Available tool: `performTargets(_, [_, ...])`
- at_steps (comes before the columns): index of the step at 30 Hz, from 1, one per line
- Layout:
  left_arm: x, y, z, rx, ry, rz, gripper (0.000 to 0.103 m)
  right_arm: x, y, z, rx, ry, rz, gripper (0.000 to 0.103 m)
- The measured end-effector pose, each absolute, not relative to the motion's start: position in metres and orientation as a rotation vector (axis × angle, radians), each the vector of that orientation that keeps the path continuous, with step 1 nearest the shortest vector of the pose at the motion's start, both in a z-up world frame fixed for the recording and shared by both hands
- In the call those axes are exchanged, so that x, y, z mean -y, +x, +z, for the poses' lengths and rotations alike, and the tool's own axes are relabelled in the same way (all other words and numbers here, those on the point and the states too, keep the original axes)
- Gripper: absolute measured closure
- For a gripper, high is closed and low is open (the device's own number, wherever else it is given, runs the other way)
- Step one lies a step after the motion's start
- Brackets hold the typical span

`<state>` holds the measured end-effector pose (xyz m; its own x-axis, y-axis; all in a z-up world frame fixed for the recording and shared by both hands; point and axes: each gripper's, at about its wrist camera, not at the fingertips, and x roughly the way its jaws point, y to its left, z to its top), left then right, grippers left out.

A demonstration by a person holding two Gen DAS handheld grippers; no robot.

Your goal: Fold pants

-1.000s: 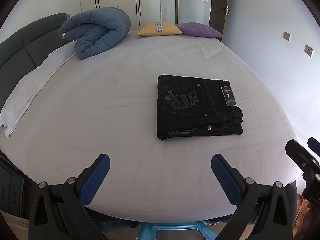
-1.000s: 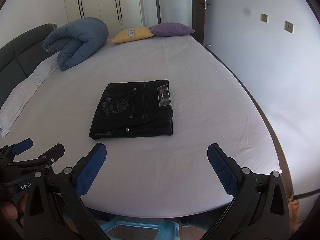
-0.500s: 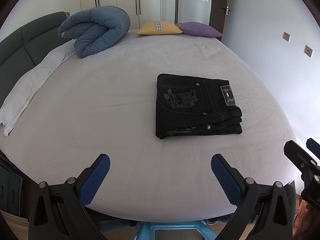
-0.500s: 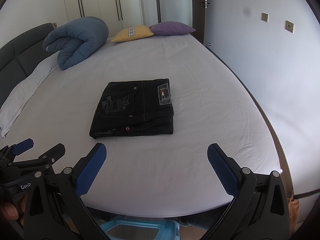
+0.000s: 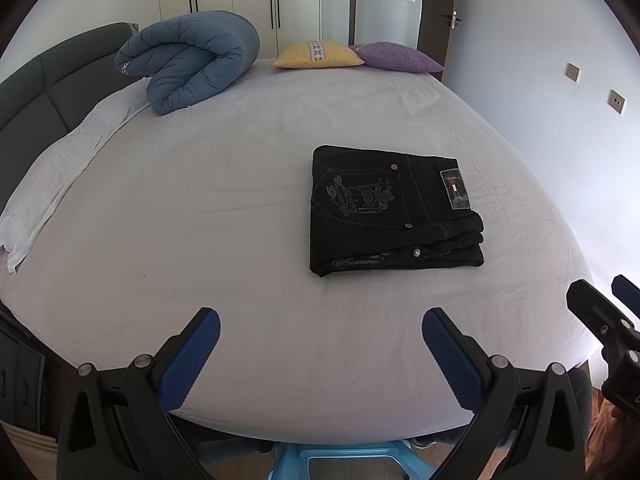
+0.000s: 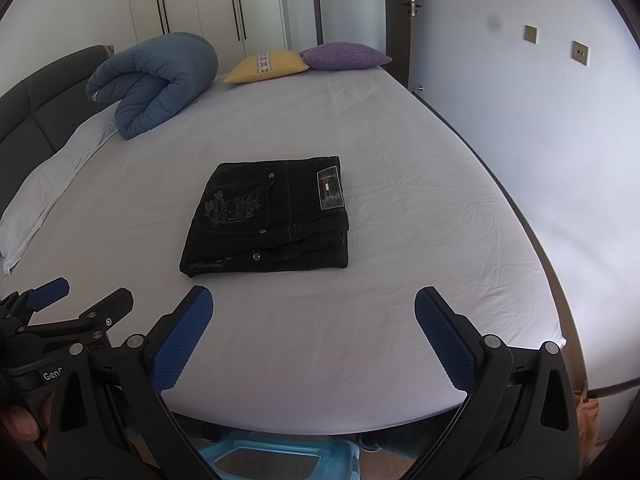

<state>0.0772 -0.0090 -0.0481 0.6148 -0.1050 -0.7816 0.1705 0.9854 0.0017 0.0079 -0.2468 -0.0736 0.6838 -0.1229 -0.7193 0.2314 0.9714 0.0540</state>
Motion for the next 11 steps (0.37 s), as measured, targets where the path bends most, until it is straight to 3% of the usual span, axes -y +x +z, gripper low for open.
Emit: performTargets(11, [0.0089,0.0764,-0.0495,-0.877,0.085,-0.139,0.000,0.2470,0.0076,-0.0744,-0.796,0.144,-0.198,0.000])
